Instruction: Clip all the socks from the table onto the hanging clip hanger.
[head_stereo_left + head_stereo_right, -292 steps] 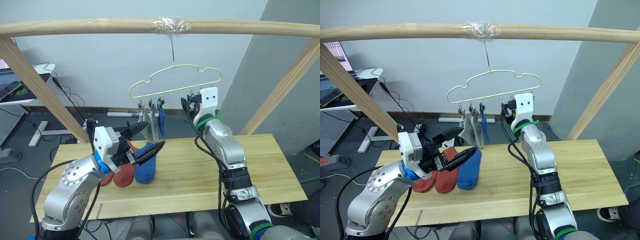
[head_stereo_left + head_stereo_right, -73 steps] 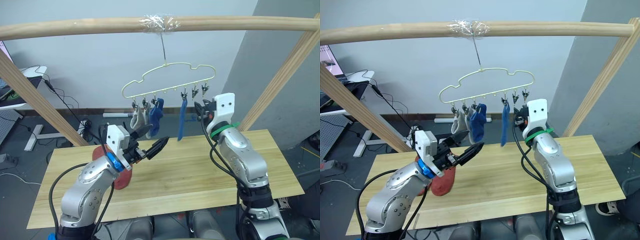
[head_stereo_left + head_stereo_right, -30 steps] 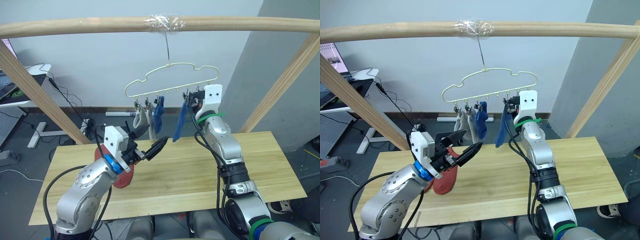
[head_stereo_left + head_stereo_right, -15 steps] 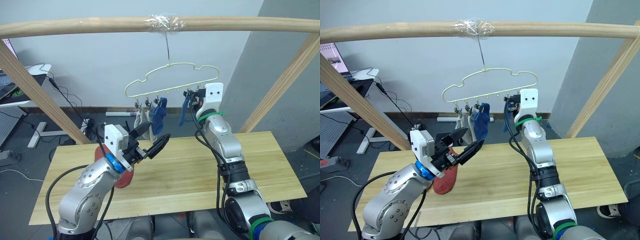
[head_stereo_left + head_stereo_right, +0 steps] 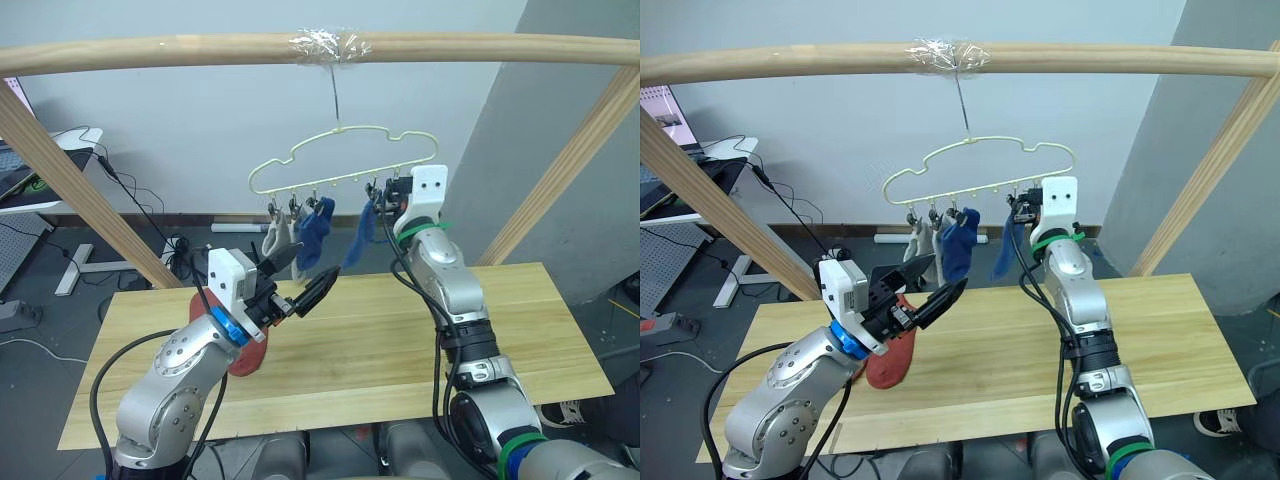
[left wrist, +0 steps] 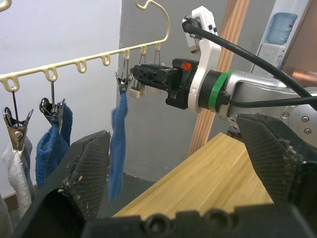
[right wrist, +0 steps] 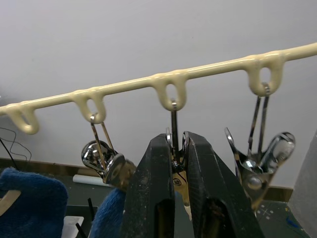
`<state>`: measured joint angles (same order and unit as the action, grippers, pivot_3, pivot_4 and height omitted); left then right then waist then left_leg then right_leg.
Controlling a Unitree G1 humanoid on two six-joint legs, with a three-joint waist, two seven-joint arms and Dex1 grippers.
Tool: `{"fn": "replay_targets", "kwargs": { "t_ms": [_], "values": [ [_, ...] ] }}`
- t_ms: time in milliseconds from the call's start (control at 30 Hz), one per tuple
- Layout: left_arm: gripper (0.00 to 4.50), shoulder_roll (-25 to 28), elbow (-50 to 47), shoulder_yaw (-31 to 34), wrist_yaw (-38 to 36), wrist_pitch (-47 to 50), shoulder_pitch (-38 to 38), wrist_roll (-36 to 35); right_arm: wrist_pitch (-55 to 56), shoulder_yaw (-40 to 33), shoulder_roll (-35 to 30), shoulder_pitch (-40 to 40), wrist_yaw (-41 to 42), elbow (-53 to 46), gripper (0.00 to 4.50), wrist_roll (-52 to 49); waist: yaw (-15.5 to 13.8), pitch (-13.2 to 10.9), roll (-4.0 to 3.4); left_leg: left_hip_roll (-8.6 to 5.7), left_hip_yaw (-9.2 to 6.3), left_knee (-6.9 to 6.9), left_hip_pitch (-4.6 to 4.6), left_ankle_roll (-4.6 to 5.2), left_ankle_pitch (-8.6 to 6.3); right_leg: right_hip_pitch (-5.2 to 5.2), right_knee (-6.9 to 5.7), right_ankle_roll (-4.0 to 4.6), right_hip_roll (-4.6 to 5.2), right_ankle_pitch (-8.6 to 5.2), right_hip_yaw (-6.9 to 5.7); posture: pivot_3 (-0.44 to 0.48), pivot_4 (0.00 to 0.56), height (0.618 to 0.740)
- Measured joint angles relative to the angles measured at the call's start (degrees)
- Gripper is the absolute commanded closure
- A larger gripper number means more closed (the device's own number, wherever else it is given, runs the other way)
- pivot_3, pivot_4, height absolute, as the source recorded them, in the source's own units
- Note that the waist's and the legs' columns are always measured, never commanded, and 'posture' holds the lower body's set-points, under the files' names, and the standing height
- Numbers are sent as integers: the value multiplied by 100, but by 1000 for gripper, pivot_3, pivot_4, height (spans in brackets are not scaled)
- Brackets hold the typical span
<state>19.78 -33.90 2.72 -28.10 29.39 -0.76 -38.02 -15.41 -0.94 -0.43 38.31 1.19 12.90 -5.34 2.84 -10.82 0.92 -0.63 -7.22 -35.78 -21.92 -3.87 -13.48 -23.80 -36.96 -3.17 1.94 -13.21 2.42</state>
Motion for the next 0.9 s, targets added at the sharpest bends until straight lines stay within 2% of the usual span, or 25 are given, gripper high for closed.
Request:
{"fn": "replay_targets", "kwargs": {
  "t_ms": [200,367,533,733,833,900],
  "values": [
    [0,136,458,-2,278,-109,193,611,-310,14,-232,-1,297,-165,4459,-51,4,0,0,3,1,0,4,0,0,0,-2,1,-4,0,1,7,156,740],
    [0,474,1813,63,624,-300,394,1611,-976,27,-613,-8,730,-595,4459,-181,13,-1,-3,12,0,0,3,0,0,-2,-1,9,-17,0,0,-12,161,740],
    [0,525,3462,41,798,-639,-42,2349,-1592,26,-795,-96,965,-1098,4459,-299,15,-2,-4,19,-1,0,1,0,0,-6,-1,12,-23,5,-2,-31,164,740],
    [0,373,4750,-32,539,-928,-605,2574,-2013,2,-756,-160,950,-1447,4459,-323,28,-2,-4,20,7,2,-5,0,0,-18,-4,10,-23,10,2,-51,167,740],
    [581,229,5256,-129,340,-1035,-694,2607,-2137,2,-716,-165,905,-1550,4459,-338,43,-2,-4,21,10,2,-10,0,0,-24,-4,12,-23,12,6,-55,166,740],
    [1159,233,5446,-118,239,-1151,-771,2640,-2192,-10,-717,-167,878,-1592,4459,-342,44,-2,-4,22,9,3,-7,0,0,-25,-8,12,-23,12,5,-58,168,740]
  ]
}}
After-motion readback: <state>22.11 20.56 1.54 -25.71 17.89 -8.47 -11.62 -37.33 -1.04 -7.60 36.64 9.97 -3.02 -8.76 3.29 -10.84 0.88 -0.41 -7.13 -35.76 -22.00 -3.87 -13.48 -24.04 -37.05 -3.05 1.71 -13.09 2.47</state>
